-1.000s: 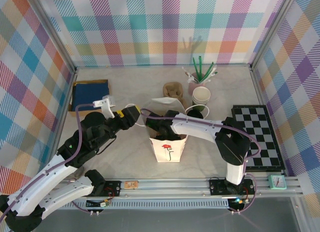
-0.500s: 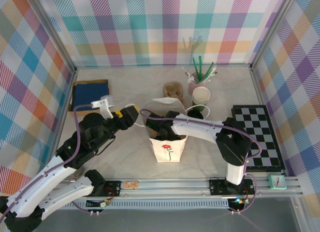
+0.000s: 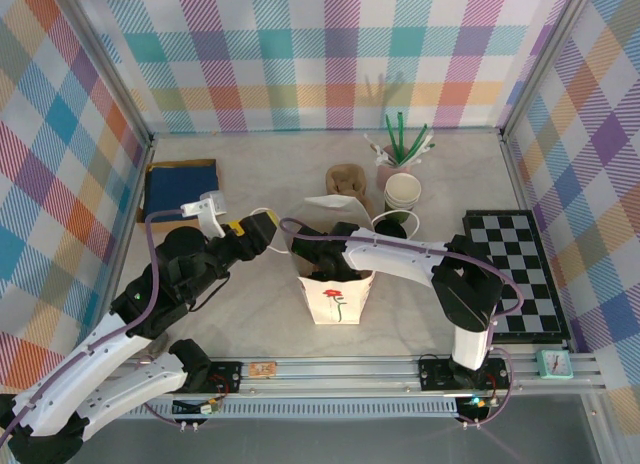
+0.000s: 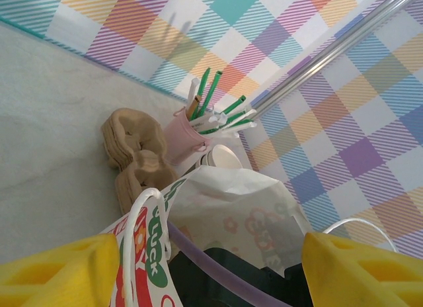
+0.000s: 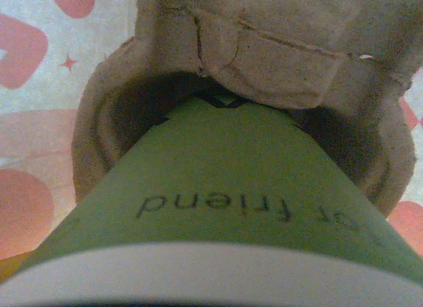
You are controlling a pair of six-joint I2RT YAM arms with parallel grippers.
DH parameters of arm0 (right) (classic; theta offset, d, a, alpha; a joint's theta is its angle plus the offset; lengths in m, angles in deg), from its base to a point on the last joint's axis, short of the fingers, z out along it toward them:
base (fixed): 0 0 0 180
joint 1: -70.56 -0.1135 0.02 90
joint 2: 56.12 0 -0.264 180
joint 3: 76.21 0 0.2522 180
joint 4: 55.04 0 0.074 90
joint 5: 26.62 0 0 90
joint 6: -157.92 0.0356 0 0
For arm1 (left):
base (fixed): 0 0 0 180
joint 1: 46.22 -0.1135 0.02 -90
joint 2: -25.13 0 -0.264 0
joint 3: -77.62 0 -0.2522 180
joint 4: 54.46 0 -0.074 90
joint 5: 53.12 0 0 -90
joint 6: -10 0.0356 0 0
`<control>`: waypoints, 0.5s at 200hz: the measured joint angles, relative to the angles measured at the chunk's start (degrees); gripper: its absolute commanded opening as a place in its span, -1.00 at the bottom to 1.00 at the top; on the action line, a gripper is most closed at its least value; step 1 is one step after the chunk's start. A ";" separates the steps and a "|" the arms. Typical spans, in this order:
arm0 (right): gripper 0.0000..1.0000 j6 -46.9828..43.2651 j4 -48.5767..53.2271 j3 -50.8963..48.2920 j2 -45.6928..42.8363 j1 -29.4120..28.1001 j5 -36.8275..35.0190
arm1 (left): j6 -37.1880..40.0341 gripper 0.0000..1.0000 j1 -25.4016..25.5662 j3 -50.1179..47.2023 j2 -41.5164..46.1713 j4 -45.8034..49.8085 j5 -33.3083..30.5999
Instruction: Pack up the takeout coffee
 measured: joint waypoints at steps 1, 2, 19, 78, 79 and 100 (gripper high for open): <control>-0.15 0.00 0.00 0.00 0.02 0.00 0.00 | 0.00 0.47 0.00 0.00 0.00 0.00 0.00; -0.15 0.00 0.00 0.00 0.02 0.00 0.00 | 0.00 0.47 0.00 0.00 0.00 0.00 0.00; -0.15 0.04 -0.02 0.00 0.02 -0.02 -0.02 | 0.00 0.48 0.00 0.00 0.17 0.00 -0.20; -0.15 0.13 -0.07 0.00 0.09 -0.11 -0.13 | 0.00 0.50 0.00 0.00 0.48 0.00 -0.39; -0.15 0.13 -0.07 0.00 0.09 -0.11 -0.13 | 0.02 0.50 0.00 0.00 0.48 0.00 -0.39; -0.14 0.20 -0.11 0.00 0.11 -0.15 -0.15 | 0.00 0.51 0.00 0.00 0.50 0.00 -0.39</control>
